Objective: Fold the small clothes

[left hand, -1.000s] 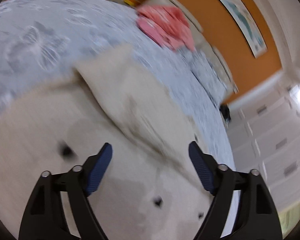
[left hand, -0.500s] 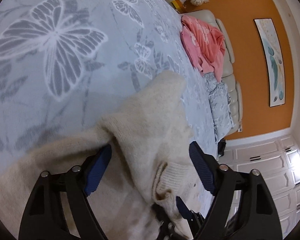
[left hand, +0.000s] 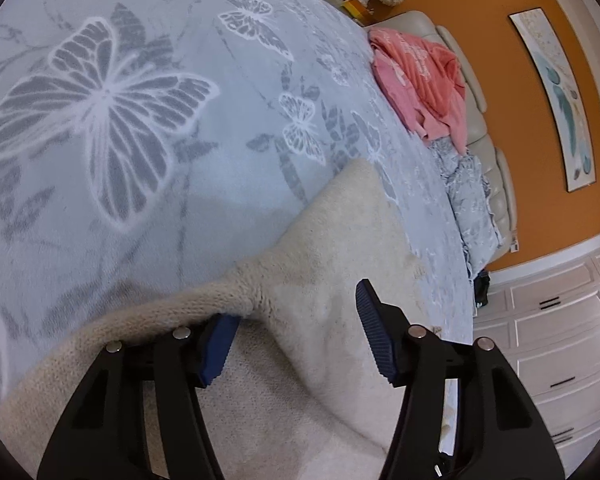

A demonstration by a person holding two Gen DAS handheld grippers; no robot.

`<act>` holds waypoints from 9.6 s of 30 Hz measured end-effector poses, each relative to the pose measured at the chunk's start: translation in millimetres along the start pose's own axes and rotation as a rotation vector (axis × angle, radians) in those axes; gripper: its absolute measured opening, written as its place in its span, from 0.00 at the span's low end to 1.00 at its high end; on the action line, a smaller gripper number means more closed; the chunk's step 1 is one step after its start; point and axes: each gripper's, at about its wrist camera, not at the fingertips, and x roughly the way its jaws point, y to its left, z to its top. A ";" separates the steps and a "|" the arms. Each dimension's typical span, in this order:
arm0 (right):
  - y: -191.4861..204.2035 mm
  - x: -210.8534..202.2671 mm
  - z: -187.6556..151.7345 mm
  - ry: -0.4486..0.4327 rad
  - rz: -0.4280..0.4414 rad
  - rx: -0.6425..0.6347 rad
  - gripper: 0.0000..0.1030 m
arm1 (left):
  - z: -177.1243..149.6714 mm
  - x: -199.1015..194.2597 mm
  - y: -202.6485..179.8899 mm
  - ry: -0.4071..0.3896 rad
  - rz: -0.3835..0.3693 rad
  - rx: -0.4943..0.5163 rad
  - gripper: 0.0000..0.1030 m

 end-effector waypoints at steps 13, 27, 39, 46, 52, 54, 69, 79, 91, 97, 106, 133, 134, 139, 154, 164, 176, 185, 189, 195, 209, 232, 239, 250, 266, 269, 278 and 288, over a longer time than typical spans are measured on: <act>-9.6 -29.3 6.1 -0.032 0.004 -0.036 0.08 | -12.2 2.4 5.0 -0.014 0.065 0.029 0.23; -9.3 -41.9 16.2 -0.117 0.065 -0.031 0.08 | -15.3 -3.0 4.2 -0.022 0.059 0.034 0.22; -32.0 -58.3 4.3 -0.072 0.021 -0.039 0.14 | -14.3 -4.7 1.1 -0.007 0.073 0.069 0.20; -33.7 -66.0 -8.8 -0.032 -0.011 -0.113 0.24 | -16.2 -10.3 6.5 -0.005 0.041 0.049 0.21; -17.6 -39.7 12.1 -0.031 -0.013 -0.071 0.50 | -19.0 -10.9 -4.3 -0.024 0.006 -0.034 0.47; -3.9 -32.1 20.1 -0.020 -0.025 -0.126 0.10 | -17.4 -12.0 -9.7 -0.055 0.015 -0.014 0.35; 22.7 -89.7 14.5 -0.222 -0.086 -0.261 0.35 | -21.1 -10.0 16.8 -0.125 -0.013 0.122 0.17; 253.1 108.1 -36.5 0.183 0.113 -0.681 0.52 | -31.4 -17.7 33.3 -0.205 -0.183 0.154 0.17; 340.2 216.8 -51.8 0.166 0.075 -0.770 0.12 | -36.2 -18.4 37.2 -0.239 -0.247 0.178 0.19; 329.5 237.3 -47.1 0.179 -0.067 -0.810 0.13 | -35.9 -15.3 34.9 -0.229 -0.235 0.189 0.19; 181.1 19.5 11.1 -0.015 0.033 -0.602 0.25 | -33.1 -20.5 19.7 -0.174 -0.162 0.182 0.23; -65.7 -48.4 104.2 -0.010 -0.056 -0.134 0.23 | -255.9 56.0 -155.1 0.314 -0.176 0.311 0.33; -68.0 -69.0 90.6 -0.026 -0.020 -0.142 0.30 | -247.2 38.3 -151.3 0.307 -0.198 0.318 0.38; -93.0 -157.0 -23.5 0.042 -0.033 -0.227 0.58 | -182.3 -94.3 -84.7 0.062 -0.087 0.392 0.80; -74.2 -156.9 -200.2 0.289 0.002 -0.080 0.83 | -147.1 -221.5 94.1 0.059 0.182 0.011 0.87; -36.5 -212.8 -192.1 0.110 0.028 -0.038 0.09 | -140.1 -243.8 96.4 0.192 0.064 -0.159 0.06; -109.1 -369.2 -261.4 0.074 -0.002 -0.050 0.07 | -248.8 -394.7 100.9 0.315 -0.059 -0.058 0.06; -126.8 -453.5 -330.1 0.093 0.093 0.014 0.07 | -290.5 -492.7 100.5 0.308 -0.114 -0.082 0.06; -102.9 -468.7 -269.2 -0.026 0.230 0.028 0.07 | -244.4 -488.6 51.0 0.244 -0.225 -0.077 0.06; -97.4 -368.3 -143.0 -0.052 0.258 0.108 0.07 | -167.5 -378.9 -40.5 0.150 -0.175 0.095 0.06; -119.5 -219.3 -63.2 -0.025 0.071 0.190 0.63 | -121.2 -160.1 -46.9 0.116 0.191 0.233 0.76; -140.8 -279.9 -194.2 0.033 -0.037 0.084 0.11 | -210.7 -256.8 59.8 0.283 0.275 0.089 0.19; -180.6 -291.9 -203.8 0.075 -0.146 0.087 0.10 | -218.6 -273.3 70.8 0.315 0.345 0.118 0.16; -156.0 -330.0 -174.3 -0.048 -0.256 0.021 0.52 | -204.3 -315.7 2.3 0.135 0.276 0.363 0.59; -125.9 -176.7 -93.2 0.163 -0.304 -0.183 0.00 | -203.1 -133.3 -49.0 0.250 0.406 0.593 0.55; -117.4 -198.2 -79.3 0.090 -0.299 -0.173 0.10 | -205.2 -131.5 -53.5 0.260 0.419 0.649 0.56; -103.0 -156.7 -71.6 0.126 -0.382 -0.250 0.61 | -210.5 -125.0 -57.8 0.245 0.441 0.682 0.59; -93.4 -197.8 -50.9 -0.010 -0.265 -0.202 0.08 | -210.7 -119.6 -56.3 0.257 0.467 0.706 0.61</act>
